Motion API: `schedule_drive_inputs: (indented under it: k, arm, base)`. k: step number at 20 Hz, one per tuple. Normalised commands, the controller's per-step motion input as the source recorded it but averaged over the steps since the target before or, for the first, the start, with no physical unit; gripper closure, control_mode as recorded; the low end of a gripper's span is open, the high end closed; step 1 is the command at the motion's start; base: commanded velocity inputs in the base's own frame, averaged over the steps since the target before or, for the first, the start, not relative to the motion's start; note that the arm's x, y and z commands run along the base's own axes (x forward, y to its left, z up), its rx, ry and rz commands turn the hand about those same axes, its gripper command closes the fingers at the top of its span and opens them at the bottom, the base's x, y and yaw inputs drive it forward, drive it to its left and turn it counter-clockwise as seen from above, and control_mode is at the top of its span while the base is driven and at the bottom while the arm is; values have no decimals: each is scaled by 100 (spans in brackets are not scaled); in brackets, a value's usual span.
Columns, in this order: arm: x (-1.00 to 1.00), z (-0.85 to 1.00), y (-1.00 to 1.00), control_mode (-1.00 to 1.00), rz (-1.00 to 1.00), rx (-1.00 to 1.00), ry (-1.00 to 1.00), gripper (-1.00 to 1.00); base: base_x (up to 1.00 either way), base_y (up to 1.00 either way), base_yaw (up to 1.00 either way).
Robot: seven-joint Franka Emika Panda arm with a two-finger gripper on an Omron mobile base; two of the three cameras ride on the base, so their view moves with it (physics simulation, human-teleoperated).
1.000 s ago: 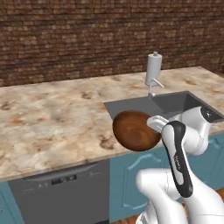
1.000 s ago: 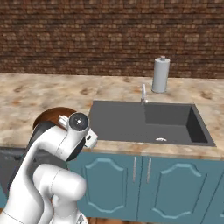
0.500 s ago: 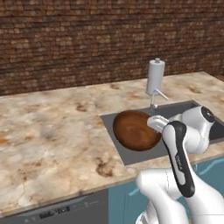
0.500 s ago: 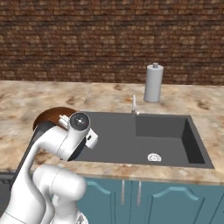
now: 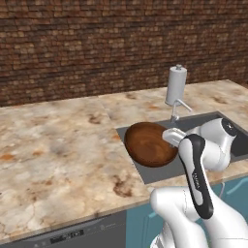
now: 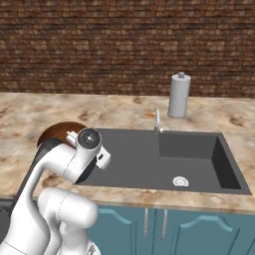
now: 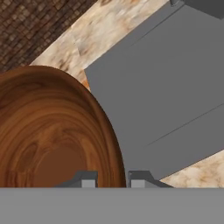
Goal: Pick the cup and bowl from the counter and place them on the counter next to the sink.
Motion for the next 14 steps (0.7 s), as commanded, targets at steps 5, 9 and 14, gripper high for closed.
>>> schedule_drive_inputs:
  k: [5,9,14]
  arm:
    - [0,0,0,100,0,0,0,100]
    - [0,0,0,-100,0,0,1,100]
    - [37,-1,38,-100,-1,-4,27,100]
  base:
    - [0,0,0]
    - [0,0,0]
    - [0,0,0]
